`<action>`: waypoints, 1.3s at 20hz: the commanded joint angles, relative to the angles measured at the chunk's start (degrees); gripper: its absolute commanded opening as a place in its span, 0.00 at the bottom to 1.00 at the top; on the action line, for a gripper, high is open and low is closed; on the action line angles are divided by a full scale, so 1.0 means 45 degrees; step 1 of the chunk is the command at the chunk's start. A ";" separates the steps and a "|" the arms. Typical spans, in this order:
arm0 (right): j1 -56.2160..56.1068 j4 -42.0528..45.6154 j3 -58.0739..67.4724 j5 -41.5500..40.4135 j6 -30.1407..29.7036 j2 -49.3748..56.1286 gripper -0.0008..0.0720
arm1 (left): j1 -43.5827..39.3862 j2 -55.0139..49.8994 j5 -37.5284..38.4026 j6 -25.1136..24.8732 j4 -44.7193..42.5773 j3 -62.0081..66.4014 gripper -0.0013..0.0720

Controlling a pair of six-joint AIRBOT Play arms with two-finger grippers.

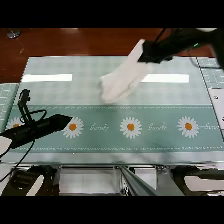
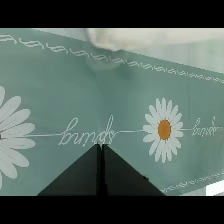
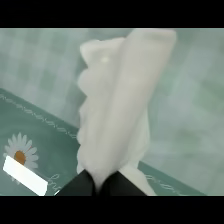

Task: Fold the shirts.

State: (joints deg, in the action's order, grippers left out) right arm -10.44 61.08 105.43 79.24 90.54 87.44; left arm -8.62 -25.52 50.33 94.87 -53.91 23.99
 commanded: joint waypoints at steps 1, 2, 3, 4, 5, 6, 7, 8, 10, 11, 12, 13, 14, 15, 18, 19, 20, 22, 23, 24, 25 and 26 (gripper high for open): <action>0.1253 0.1554 0.2686 0.2540 0.1078 -0.0151 0.05 | 0.0005 0.0005 0.0005 -0.0005 0.0000 -0.0005 0.05; 0.1889 0.1549 0.2681 0.2924 0.1292 -0.0418 0.05 | 0.0005 0.0005 0.0005 -0.0005 0.0000 -0.0005 0.05; 0.2565 0.1554 0.2681 0.3449 0.1506 -0.0661 0.05 | 0.0005 0.0005 0.0005 -0.0005 0.0000 -0.0005 0.05; 0.3211 0.1588 0.2681 0.3929 0.1617 -0.0879 0.05 | 0.0005 0.0005 0.0005 -0.0005 0.0000 -0.0005 0.05; 0.3949 0.1700 0.2681 0.4396 0.1836 -0.1122 0.05 | 0.0005 0.0005 0.0005 -0.0005 -0.0005 -0.0005 0.05; 0.4663 0.2006 0.2676 0.4794 0.2006 -0.1375 0.05 | 0.0005 0.0000 0.0000 -0.0005 0.0000 -0.0005 0.05; 0.5435 0.2540 0.2676 0.5294 0.2225 -0.1632 0.05 | 0.0005 0.0005 0.0000 -0.0005 -0.0005 -0.0005 0.05; 0.6169 0.3075 0.2676 0.5877 0.2341 -0.1846 0.05 | 0.0005 0.0000 -0.0005 -0.0005 -0.0005 -0.0005 0.05; 0.7665 0.3439 0.2084 0.6028 0.2584 -0.2633 0.05 | 0.0005 0.0000 -0.0068 -0.0010 -0.0005 -0.0005 0.05; 0.8369 0.3449 0.1506 0.6037 0.2594 -0.3104 0.05 | 0.0005 0.0000 -0.0112 -0.0010 -0.0005 -0.0005 0.05; 0.8956 0.3468 0.0811 0.6037 0.2589 -0.3570 0.05 | 0.0005 0.0000 -0.0189 -0.0010 -0.0010 -0.0005 0.05; 0.9515 0.3633 -0.0078 0.6037 0.2579 -0.4104 0.05 | 0.0005 0.0000 -0.0199 -0.0010 -0.0010 -0.0005 0.05; 1.0112 0.3978 -0.1200 0.6037 0.2584 -0.4741 0.05 | 0.0005 0.0000 -0.0194 -0.0015 -0.0010 -0.0005 0.05; 1.0656 0.4439 -0.2288 0.6033 0.2574 -0.5343 0.05 | 0.0005 0.0000 -0.0194 -0.0015 -0.0010 -0.0005 0.05; 1.2216 0.7203 -0.6013 0.6023 0.2497 -0.7475 0.06 | 0.0005 0.0000 -0.0199 -0.0019 -0.0010 -0.0005 0.05; 1.2653 0.8063 -0.7359 0.6013 0.2487 -0.8208 0.05 | 0.0005 0.0000 -0.0199 -0.0015 -0.0010 -0.0005 0.05; 1.3017 0.8621 -0.8675 0.5814 0.2433 -0.8864 0.06 | 0.0005 0.0000 -0.0238 -0.0015 -0.0010 -0.0005 0.05; 1.3678 0.9549 -1.1361 0.5105 0.2477 -1.0137 0.29 | 0.0005 0.0000 -0.0491 -0.0010 -0.0010 -0.0005 0.05; 1.3959 0.9700 -1.2298 0.4799 0.2521 -1.0496 0.65 | 0.0005 0.0000 -0.0554 -0.0015 -0.0010 -0.0005 0.05; 1.4149 0.9680 -1.2837 0.4498 0.2608 -1.0603 0.89 | 0.0005 0.0000 -0.0646 -0.0010 -0.0010 -0.0005 0.05; 1.4115 0.9432 -1.2842 0.4041 0.2613 -1.0457 0.87 | 0.0015 0.0000 -0.0918 -0.0010 -0.0102 -0.0005 0.05; 1.3988 0.8893 -1.2386 0.3619 0.2433 -1.0103 0.87 | 0.0092 0.0000 -0.1413 -0.0005 -0.0418 0.0010 0.05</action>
State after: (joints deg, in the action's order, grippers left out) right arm 50.94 100.73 54.68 100.68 101.91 43.31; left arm -8.51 -25.52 47.51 94.80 -54.17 23.99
